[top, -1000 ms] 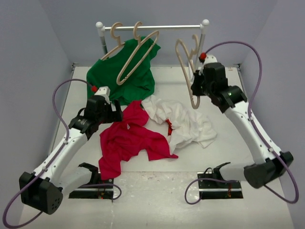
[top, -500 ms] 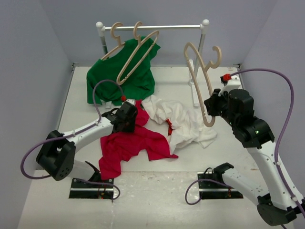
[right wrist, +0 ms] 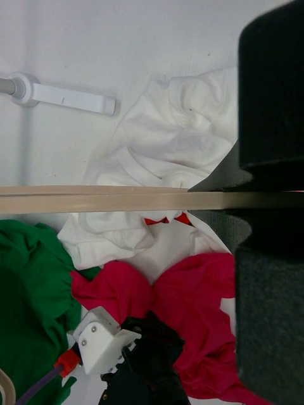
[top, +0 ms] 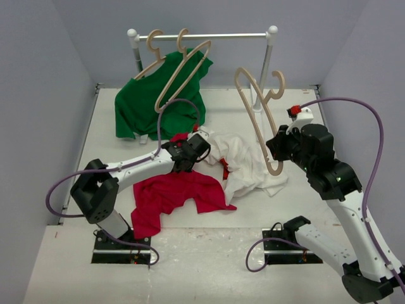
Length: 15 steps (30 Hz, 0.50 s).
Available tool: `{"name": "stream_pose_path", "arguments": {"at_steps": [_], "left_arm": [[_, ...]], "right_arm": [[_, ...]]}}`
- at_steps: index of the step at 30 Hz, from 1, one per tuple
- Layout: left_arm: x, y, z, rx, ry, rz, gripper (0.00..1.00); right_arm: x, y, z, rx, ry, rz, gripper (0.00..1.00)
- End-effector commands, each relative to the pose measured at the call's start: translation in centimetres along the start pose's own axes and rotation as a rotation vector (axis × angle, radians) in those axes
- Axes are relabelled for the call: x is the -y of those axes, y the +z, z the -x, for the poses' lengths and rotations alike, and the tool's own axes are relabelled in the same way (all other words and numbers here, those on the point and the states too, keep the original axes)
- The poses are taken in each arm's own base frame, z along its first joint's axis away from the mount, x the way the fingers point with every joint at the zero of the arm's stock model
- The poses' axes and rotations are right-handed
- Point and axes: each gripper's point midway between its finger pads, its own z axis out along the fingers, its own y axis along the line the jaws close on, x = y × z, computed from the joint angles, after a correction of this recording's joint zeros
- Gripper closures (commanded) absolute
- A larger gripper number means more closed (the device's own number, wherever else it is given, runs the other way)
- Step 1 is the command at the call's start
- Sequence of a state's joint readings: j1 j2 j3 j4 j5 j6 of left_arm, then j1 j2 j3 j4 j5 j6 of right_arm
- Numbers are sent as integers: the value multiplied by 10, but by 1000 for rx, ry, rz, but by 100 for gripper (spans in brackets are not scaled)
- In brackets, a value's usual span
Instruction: Place the t-shirt on the hanger
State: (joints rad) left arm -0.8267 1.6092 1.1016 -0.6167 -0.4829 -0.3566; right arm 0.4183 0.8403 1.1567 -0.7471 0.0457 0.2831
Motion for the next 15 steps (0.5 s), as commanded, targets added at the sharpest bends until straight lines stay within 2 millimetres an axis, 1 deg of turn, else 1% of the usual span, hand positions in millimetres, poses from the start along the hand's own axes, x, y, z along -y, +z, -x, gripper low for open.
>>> {"name": "stream_pose_path", "arguments": {"at_steps": [1,3,4,7,9,10,11,12,15], "left_arm": [[-14,-6,9,-33,199,58,69],[-13,-2,9,-49,253,54,67],[-11,2,8,-57,294,43,65],[-6,6,4,-87,380,2,57],[-2,6,4,-98,437,-38,56],[-1,6,6,-97,458,-47,52],[-2,6,9,-88,463,-41,47],[-3,6,13,-82,465,-43,44],[-12,10,21,-79,454,-12,43]], "right_arm": [[-9,-5,12,56,-21,55,100],[-10,-5,11,57,-22,59,100],[-9,-4,10,55,-23,58,100],[-9,-4,9,56,-26,58,100],[-9,-6,10,63,-27,60,100],[-11,-6,10,65,-27,71,100],[-14,-7,9,65,-27,88,100],[-15,-7,9,67,-28,93,100],[-17,-8,9,70,-27,110,100]]}}
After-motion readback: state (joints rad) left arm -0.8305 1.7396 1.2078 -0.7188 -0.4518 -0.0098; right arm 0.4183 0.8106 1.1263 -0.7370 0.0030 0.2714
